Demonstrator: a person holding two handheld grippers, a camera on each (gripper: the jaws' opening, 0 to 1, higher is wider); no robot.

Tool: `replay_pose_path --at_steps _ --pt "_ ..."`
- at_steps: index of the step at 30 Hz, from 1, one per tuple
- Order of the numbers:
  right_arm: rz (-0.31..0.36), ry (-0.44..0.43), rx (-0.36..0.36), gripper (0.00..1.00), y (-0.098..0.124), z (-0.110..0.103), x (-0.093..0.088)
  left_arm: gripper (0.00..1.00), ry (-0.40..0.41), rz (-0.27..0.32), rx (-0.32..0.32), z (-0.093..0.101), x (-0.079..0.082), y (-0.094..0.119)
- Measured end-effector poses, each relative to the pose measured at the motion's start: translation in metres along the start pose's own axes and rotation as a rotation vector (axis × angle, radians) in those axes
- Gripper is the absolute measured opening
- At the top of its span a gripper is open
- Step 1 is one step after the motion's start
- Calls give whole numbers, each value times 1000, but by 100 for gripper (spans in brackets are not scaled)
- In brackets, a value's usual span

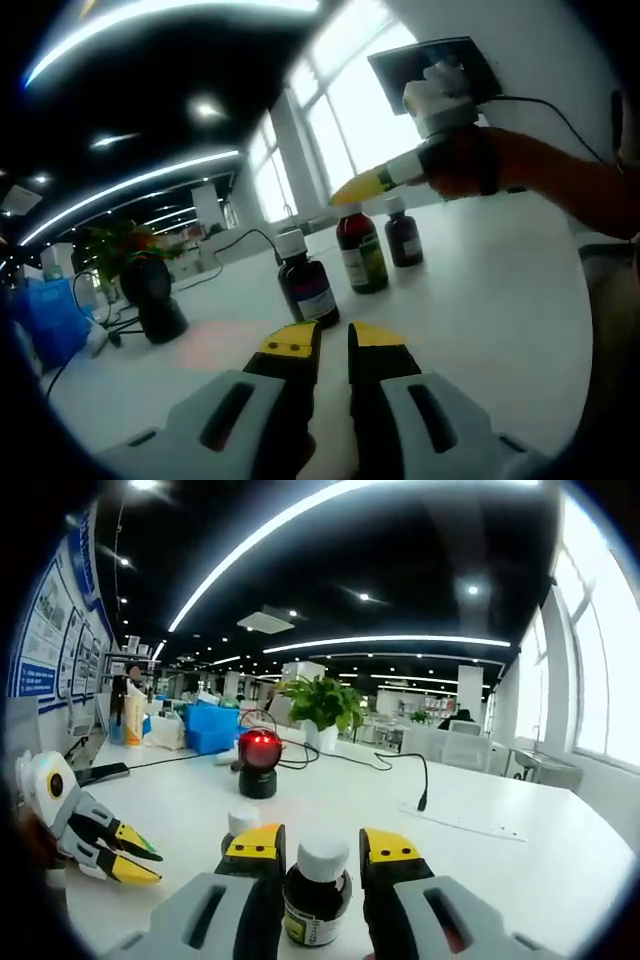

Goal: Rotate the medicine bottle to make it face forward pick up the medicine bottle inspect the drug traceability code place the medicine on the table

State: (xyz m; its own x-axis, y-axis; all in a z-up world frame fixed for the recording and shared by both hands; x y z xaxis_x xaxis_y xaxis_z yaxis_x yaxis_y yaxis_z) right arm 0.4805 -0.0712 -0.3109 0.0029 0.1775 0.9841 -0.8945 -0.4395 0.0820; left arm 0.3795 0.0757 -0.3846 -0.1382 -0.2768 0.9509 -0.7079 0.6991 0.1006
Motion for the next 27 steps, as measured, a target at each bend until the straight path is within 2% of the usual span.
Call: replay_pose_path --at_steps 8,16,27 --pt "-35 17 -12 23 -5 -1 -12 3 2 0 3 -1 0 1" --pt "-41 -3 -16 18 -6 0 -13 3 -5 -5 5 0 0 0" --pt "-36 7 -19 18 -5 -1 -12 3 2 -6 6 -1 -1 0"
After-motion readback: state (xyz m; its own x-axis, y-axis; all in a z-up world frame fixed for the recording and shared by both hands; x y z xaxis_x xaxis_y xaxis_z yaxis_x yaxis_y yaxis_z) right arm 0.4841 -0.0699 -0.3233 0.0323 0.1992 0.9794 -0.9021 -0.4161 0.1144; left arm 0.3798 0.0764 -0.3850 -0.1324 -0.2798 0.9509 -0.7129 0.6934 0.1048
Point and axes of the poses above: the point that each gripper's makers call its tool centre point, and the gripper's own axes: y roughly backward along the fingers, z roughly to its right, x roughly out of its top, the point moved 4 cm from there along y, roughly backward along the fingers, and after that the axes turned 11 degrees about -x, right-handed, at the moved point
